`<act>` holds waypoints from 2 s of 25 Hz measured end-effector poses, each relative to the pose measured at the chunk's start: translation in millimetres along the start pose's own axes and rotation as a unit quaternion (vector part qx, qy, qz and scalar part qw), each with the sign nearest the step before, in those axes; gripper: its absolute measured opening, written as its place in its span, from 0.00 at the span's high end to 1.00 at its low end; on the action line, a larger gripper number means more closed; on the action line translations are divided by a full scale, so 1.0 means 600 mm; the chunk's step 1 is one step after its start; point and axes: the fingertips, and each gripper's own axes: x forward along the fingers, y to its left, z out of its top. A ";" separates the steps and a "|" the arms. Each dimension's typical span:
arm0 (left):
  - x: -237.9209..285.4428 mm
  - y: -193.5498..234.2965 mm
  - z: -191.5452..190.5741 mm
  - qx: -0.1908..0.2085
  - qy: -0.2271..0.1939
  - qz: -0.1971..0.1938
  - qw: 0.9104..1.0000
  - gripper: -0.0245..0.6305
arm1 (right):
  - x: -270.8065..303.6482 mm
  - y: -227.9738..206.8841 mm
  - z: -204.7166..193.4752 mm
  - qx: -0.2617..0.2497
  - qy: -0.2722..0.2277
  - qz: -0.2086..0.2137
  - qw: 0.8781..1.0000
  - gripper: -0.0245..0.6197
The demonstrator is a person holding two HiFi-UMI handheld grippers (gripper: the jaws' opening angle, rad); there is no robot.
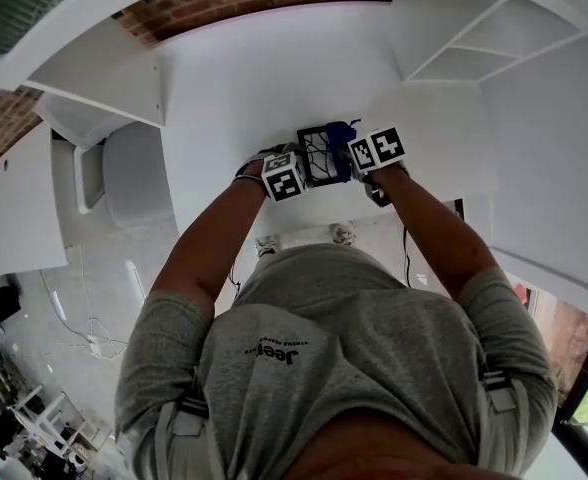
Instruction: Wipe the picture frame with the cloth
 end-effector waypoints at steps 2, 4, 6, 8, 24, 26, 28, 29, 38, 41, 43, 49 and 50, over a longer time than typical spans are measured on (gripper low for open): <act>-0.003 -0.002 0.003 0.000 -0.001 -0.002 1.000 0.51 | 0.017 -0.003 0.025 0.002 0.002 -0.006 1.000 0.88; -0.004 -0.002 0.004 0.000 0.000 -0.001 1.000 0.51 | 0.034 -0.007 0.038 0.008 0.008 -0.012 1.000 0.88; -0.004 -0.002 0.004 0.000 -0.001 0.000 1.000 0.51 | 0.049 -0.016 0.041 0.013 0.018 -0.022 1.000 0.88; -0.003 -0.002 0.005 0.000 -0.002 0.000 1.000 0.51 | 0.060 -0.026 0.039 0.015 0.026 -0.034 0.999 0.88; -0.003 -0.001 0.003 -0.002 0.002 0.000 1.000 0.51 | 0.042 -0.005 -0.033 -0.007 0.056 -0.029 0.998 0.88; -0.002 -0.001 0.002 -0.002 0.004 -0.001 1.000 0.51 | 0.036 0.001 -0.053 -0.006 0.061 -0.023 0.998 0.88; -0.002 -0.001 0.002 -0.002 0.006 -0.001 1.000 0.51 | 0.030 0.009 -0.074 -0.007 0.067 -0.017 0.998 0.88; -0.003 -0.001 0.003 -0.002 0.007 -0.001 1.000 0.51 | 0.027 0.013 -0.084 -0.007 0.070 -0.014 0.997 0.88; -0.001 -0.002 0.002 -0.003 0.013 0.000 1.000 0.51 | 0.008 0.031 -0.147 -0.002 0.089 0.006 0.996 0.88; -0.003 -0.003 0.003 -0.002 0.013 0.000 1.000 0.51 | 0.006 0.039 -0.163 -0.001 0.096 0.012 0.995 0.88; -0.003 -0.003 0.003 -0.003 0.013 0.001 1.000 0.51 | 0.006 0.043 -0.173 -0.002 0.102 0.016 0.995 0.88; -0.003 -0.004 0.003 -0.003 0.012 0.001 1.000 0.51 | -0.002 0.045 -0.152 0.001 0.082 0.021 0.996 0.88; -0.003 -0.004 0.003 -0.003 0.013 0.001 1.000 0.51 | -0.004 0.045 -0.138 0.003 0.072 0.023 0.997 0.88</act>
